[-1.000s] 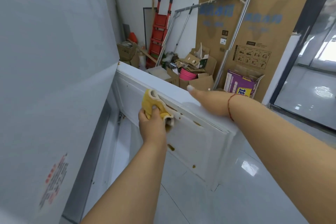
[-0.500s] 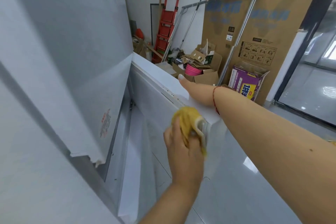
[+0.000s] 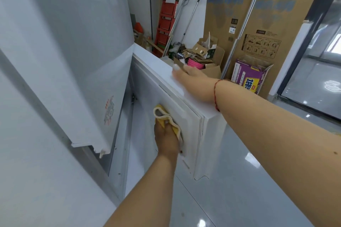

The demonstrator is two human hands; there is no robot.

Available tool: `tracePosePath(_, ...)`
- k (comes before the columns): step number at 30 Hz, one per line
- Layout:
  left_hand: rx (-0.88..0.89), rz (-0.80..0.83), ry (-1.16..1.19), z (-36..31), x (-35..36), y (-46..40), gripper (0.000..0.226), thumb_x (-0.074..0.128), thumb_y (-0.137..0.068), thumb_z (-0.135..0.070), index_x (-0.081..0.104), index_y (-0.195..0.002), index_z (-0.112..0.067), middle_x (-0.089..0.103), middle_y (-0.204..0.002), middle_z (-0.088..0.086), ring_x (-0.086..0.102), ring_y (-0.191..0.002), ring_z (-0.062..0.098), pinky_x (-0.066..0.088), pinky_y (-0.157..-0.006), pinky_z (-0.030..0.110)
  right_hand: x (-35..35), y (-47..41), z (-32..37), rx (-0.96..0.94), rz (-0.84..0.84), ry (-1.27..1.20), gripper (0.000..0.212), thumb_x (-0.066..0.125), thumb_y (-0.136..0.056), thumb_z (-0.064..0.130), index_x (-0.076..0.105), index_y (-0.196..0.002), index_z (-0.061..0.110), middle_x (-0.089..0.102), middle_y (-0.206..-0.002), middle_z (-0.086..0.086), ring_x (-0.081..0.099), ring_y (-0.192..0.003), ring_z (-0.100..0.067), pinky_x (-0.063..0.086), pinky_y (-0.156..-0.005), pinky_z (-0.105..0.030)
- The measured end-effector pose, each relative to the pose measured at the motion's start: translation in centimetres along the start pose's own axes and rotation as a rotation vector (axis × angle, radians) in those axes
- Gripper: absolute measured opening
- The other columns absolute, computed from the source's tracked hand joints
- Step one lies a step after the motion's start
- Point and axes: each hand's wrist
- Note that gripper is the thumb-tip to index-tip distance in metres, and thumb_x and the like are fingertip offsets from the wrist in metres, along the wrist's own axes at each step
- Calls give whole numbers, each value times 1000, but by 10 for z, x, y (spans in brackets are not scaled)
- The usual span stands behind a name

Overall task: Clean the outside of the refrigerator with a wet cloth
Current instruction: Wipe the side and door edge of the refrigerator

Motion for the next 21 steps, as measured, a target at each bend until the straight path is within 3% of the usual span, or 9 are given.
tracePosePath(3,-17,-7,-4,-1,-6,-17,41,34,-96,-47,50,-133,-36,60,-128,-6,56,-117,17,40,-110,44,7,13,6,-34,80,115,63,11,-95,63,10,-151,34,-2,-160,12,-12,-146,-13,-9,-116,-43)
tracePosePath(7,-34,50,4,13,-7,13,59,36,-84,-58,47,-138,-36,60,-131,-8,56,-120,14,40,-110,43,0,21,13,-23,125,116,49,12,-105,39,6,-152,30,-5,-160,4,-13,-146,-18,-8,-115,-46)
tracePosePath(9,-23,84,-5,19,-10,32,61,38,-84,-56,45,-141,-35,57,-136,-10,54,-124,11,39,-112,41,0,23,17,40,54,38,47,12,-106,30,4,-153,25,-3,-160,0,-12,-146,-20,-7,-115,-42)
tracePosePath(11,-23,103,-5,17,-11,53,48,38,-96,-41,45,-142,-30,58,-133,-8,56,-119,7,41,-109,32,2,22,18,22,83,-2,51,16,-104,41,9,-152,25,0,-160,4,-10,-146,-16,-6,-116,-39)
tracePosePath(15,-71,107,7,11,-8,87,33,34,-104,-15,53,-130,-25,64,-117,-4,63,-98,1,50,-85,13,5,15,15,78,56,-64,71,20,-92,69,16,-152,31,5,-160,7,-3,-147,-13,-1,-117,-45)
tracePosePath(17,-86,92,7,7,-14,103,29,35,-104,-13,57,-119,-24,65,-102,-2,64,-84,3,50,-74,14,8,14,17,82,24,-56,74,20,-90,72,16,-152,32,7,-161,4,1,-148,-18,3,-118,-49)
tracePosePath(21,-77,46,-181,2,-31,124,26,34,-104,-17,54,-121,-16,57,-103,5,57,-88,14,44,-77,22,20,20,31,109,39,-108,79,21,-88,74,15,-152,29,10,-160,3,8,-147,-24,8,-117,-49)
Point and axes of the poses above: each hand's wrist, its own y-axis away from the middle knuckle, its own x-axis out of the palm, z = x × y
